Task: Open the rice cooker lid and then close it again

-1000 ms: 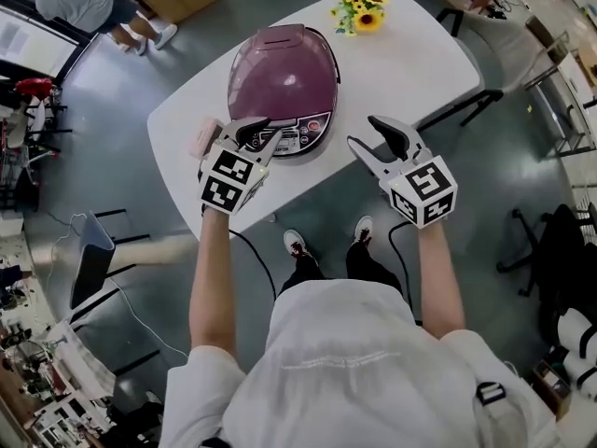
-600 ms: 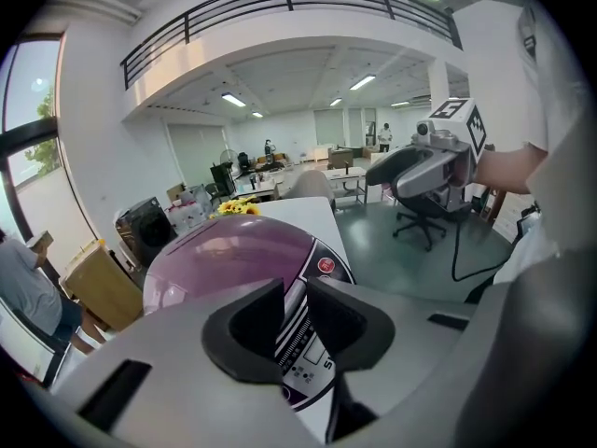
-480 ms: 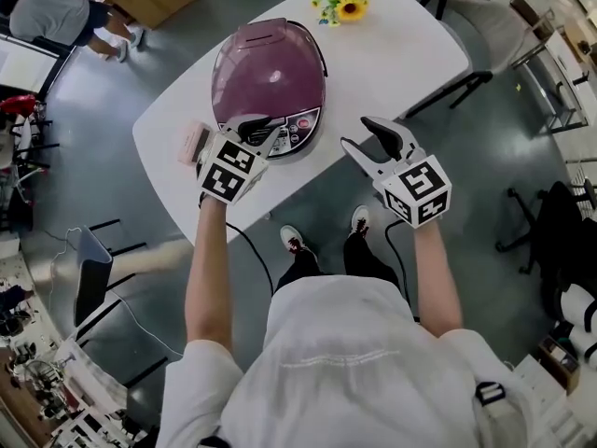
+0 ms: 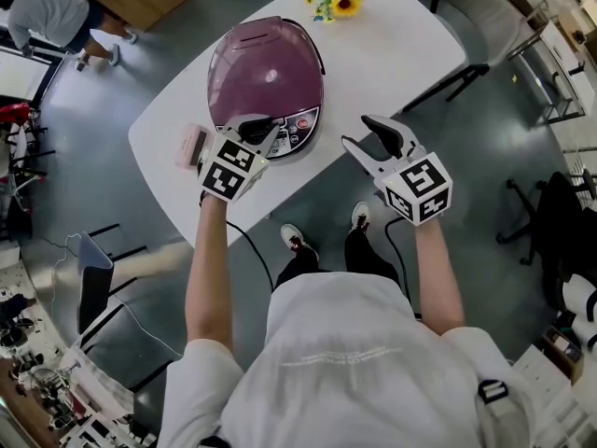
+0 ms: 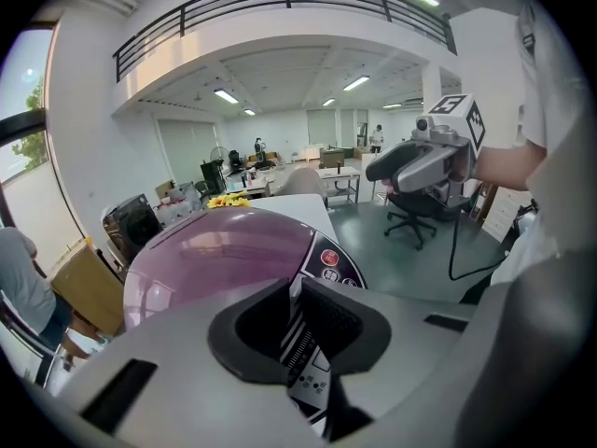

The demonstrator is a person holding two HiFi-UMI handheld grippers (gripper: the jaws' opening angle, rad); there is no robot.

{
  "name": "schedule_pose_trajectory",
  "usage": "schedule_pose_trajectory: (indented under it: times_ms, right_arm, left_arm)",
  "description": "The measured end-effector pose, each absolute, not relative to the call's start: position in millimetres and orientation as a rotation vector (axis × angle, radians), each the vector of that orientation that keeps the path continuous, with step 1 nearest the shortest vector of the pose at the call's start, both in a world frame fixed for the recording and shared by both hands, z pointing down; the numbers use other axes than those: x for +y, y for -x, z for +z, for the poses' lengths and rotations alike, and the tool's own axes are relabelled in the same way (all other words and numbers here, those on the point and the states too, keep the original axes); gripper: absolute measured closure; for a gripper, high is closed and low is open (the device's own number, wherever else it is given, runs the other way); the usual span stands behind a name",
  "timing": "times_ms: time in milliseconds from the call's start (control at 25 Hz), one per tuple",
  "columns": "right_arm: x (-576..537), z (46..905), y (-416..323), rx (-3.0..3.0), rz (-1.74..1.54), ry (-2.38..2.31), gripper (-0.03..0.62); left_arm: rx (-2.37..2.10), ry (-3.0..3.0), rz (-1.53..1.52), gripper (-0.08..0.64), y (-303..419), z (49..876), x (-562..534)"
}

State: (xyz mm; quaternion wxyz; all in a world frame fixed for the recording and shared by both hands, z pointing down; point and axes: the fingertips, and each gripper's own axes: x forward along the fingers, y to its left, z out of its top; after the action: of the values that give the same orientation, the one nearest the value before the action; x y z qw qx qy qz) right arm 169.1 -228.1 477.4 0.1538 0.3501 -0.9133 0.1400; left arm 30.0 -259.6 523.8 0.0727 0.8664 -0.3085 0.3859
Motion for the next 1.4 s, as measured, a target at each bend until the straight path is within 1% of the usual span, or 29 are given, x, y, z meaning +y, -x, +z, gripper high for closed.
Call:
schedule_pose_trajectory:
  times_ms: [600, 1400]
  right_arm:
    - [-236, 479, -158, -2.617, 0.391, -0.981, 0.367]
    - [-237, 454, -160, -2.617, 0.311, -1.031, 0.373]
  left_arm:
    - [-1.017, -2.586, 1.018, 0.506, -29, 525, -261]
    - [-1.048, -2.559, 1.091, 0.506, -29, 529, -261]
